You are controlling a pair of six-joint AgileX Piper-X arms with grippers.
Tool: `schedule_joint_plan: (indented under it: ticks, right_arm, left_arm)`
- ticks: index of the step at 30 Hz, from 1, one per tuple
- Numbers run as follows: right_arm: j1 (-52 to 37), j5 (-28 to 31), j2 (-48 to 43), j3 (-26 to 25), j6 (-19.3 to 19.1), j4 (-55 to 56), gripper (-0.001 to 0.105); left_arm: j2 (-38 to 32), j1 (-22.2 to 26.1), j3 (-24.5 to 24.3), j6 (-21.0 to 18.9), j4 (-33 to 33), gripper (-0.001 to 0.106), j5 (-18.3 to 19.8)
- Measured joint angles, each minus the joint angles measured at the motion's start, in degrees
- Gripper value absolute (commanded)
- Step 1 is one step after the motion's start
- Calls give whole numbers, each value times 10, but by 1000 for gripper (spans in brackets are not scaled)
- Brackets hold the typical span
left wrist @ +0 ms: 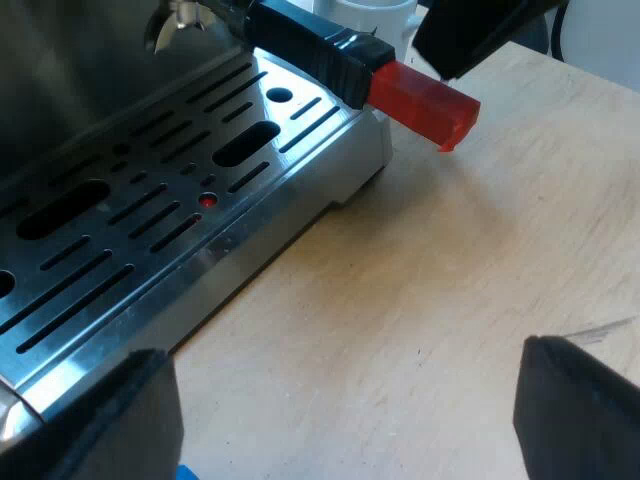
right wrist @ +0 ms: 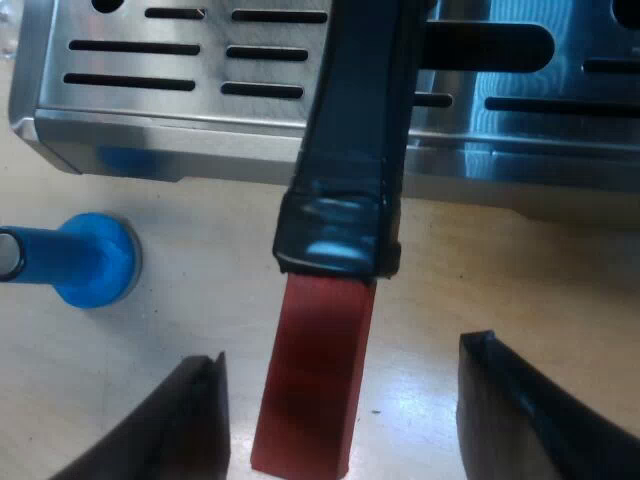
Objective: Grind coffee beans and then tamp
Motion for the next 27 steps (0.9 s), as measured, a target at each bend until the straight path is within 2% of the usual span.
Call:
schedule_joint_plan:
  ticks: [16, 22, 27]
  right_arm:
    - [0, 3, 64, 0, 5, -53, 52]
    - [0, 3, 89, 0, 39, -56, 52]
    - [0, 16, 94, 0, 42, -56, 52]
  left_arm:
    - [0, 0, 0, 0, -1, 70, 1]
    - [0, 0, 0, 0, -1, 70, 1]
    - [0, 0, 0, 0, -2, 70, 1]
